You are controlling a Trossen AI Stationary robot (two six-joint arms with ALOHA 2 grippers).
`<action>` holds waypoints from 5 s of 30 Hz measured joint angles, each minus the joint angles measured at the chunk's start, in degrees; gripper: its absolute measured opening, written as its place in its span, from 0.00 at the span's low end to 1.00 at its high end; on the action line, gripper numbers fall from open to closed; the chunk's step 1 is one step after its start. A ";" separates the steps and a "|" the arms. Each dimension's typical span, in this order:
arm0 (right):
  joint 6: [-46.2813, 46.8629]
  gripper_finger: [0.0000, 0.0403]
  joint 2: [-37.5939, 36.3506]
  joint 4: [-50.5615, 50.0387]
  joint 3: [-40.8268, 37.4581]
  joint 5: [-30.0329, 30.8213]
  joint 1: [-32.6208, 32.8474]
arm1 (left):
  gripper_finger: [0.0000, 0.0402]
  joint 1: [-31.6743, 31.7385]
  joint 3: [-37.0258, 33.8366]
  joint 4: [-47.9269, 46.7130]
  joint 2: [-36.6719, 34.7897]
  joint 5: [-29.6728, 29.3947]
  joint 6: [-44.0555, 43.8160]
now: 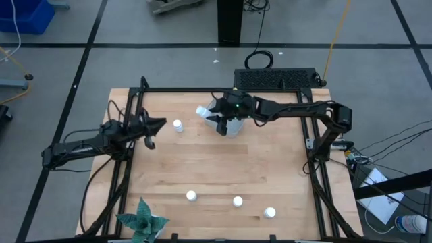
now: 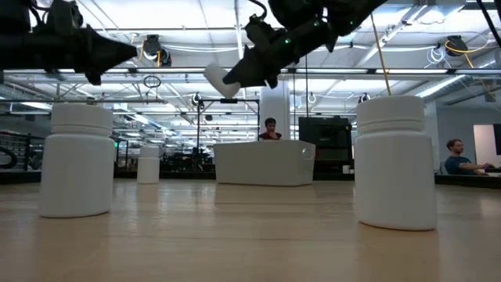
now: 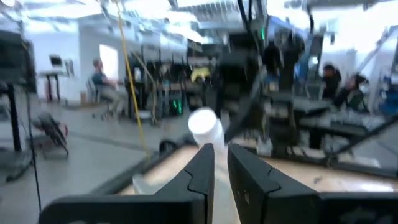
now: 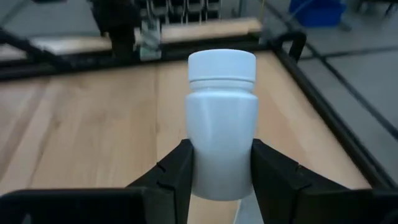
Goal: Pick and place pill bottles into a basket
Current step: Put the white pill bottle into the gray bin
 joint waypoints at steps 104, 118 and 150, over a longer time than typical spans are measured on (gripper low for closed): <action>4.29 0.29 -0.70 40.53 -15.17 -4.52 1.90 | 0.58 5.38 27.26 39.22 66.23 18.35 -3.78; 4.07 0.29 -0.70 40.35 -15.17 -4.44 1.88 | 0.40 5.89 27.23 39.27 66.18 21.35 -1.56; 5.46 0.44 -1.54 18.24 -15.27 15.56 1.84 | 0.40 13.73 27.23 35.13 66.14 26.41 0.02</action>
